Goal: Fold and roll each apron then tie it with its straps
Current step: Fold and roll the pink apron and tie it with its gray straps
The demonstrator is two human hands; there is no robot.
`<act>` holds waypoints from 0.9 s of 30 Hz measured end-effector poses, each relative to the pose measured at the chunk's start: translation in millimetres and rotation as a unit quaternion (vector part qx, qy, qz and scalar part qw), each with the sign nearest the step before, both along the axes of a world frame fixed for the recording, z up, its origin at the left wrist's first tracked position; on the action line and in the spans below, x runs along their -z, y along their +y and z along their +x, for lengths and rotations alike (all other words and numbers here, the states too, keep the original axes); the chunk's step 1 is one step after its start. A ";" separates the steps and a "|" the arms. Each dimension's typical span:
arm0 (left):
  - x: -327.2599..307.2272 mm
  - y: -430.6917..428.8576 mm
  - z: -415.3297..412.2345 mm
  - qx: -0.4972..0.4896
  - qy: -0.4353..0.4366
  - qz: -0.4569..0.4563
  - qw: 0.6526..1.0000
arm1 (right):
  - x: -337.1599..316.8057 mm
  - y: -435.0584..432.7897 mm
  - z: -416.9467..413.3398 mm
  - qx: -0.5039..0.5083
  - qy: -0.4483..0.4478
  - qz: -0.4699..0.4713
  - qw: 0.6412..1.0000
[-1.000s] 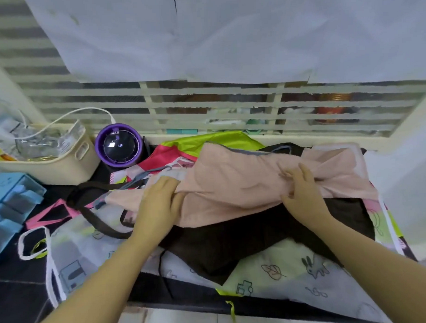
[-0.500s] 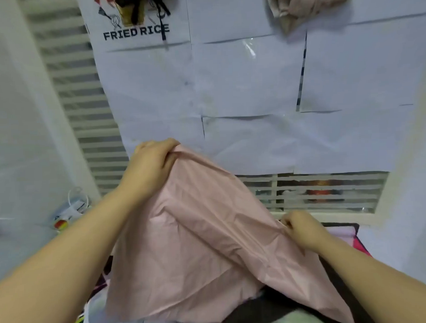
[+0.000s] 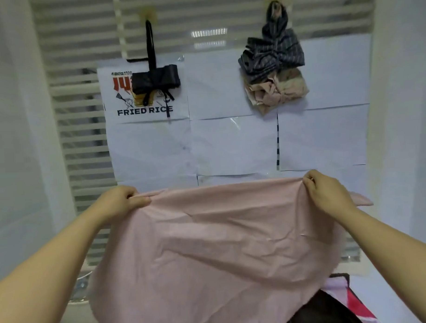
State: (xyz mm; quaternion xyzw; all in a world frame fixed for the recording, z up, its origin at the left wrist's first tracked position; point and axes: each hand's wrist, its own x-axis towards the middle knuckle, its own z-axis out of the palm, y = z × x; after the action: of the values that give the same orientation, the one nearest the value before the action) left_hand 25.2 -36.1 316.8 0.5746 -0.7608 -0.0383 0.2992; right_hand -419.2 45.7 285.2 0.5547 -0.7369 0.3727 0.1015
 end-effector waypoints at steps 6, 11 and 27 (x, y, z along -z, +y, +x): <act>21.2 15.7 44.7 0.133 0.119 0.252 0.951 | 6.0 22.7 10.3 0.087 0.043 0.009 0.995; 46.9 21.6 55.3 0.116 0.205 0.209 0.949 | 29.0 41.3 26.1 0.150 0.041 0.008 0.988; 64.4 25.2 105.1 0.087 0.117 0.335 0.931 | 81.0 73.2 97.5 0.001 -0.022 0.080 0.997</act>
State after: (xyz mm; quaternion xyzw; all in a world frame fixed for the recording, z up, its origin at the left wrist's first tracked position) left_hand 130.3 -10.9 252.4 0.5642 -0.7105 -0.3839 0.1716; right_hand -321.7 118.9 204.3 0.5521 -0.7670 0.3244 0.0410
